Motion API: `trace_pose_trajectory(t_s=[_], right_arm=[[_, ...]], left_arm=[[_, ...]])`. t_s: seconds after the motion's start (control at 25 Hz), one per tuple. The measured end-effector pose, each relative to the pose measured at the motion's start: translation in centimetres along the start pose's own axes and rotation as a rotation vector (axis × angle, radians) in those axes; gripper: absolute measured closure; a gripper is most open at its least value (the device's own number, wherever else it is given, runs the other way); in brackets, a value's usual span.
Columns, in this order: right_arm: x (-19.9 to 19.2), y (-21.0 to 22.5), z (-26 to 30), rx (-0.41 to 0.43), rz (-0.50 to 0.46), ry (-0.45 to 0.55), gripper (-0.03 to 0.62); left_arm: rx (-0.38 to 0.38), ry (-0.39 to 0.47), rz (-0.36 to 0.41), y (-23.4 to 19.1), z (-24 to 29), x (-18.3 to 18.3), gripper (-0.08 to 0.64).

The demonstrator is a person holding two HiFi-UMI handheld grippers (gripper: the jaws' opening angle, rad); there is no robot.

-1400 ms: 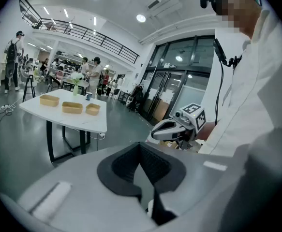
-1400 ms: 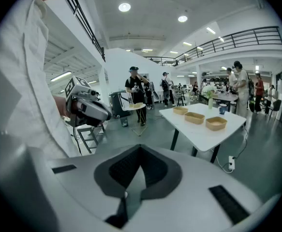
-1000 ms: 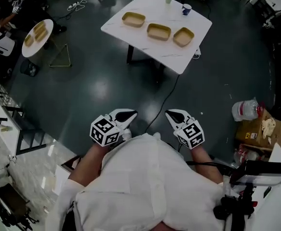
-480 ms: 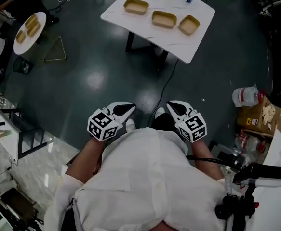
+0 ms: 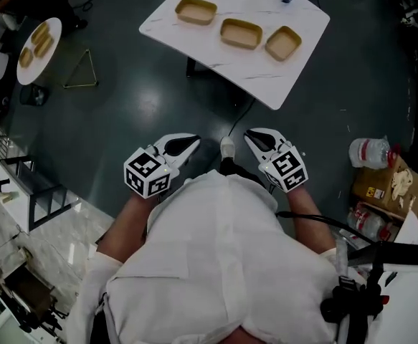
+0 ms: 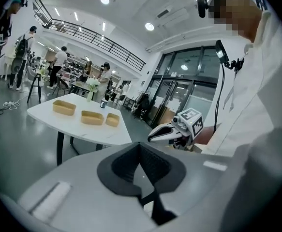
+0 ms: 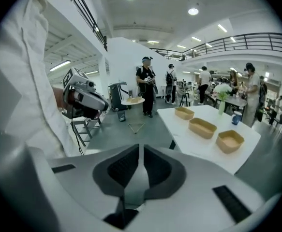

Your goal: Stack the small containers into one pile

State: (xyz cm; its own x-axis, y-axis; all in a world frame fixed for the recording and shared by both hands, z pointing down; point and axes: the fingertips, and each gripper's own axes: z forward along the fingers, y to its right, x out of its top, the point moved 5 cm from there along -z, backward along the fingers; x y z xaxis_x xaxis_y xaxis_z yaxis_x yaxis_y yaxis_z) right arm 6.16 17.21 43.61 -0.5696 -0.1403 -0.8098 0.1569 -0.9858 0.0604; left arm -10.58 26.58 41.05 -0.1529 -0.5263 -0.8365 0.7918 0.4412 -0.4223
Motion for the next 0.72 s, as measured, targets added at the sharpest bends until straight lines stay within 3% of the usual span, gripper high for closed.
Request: trace_pose_trajectory(t_s=[0.32,0.56,0.72], right_arm=[[1.8,12.6,2.8,0.106,-0.122,-0.018,0.584],[2.1,16.0,4.9,0.163,-0.102,-0.026,0.584],[2.4,17.5,5.8,0.155,-0.074,-0.021,0.584]], left_arm=[[0.098,0.025,-0.014,-3.3,8.2,6.1,0.552],[0.166,0.036,-0.043,-6.7,10.8,7.9,0.552],[0.179,0.009,-0.013,-10.2,11.4,9.2,0.552]])
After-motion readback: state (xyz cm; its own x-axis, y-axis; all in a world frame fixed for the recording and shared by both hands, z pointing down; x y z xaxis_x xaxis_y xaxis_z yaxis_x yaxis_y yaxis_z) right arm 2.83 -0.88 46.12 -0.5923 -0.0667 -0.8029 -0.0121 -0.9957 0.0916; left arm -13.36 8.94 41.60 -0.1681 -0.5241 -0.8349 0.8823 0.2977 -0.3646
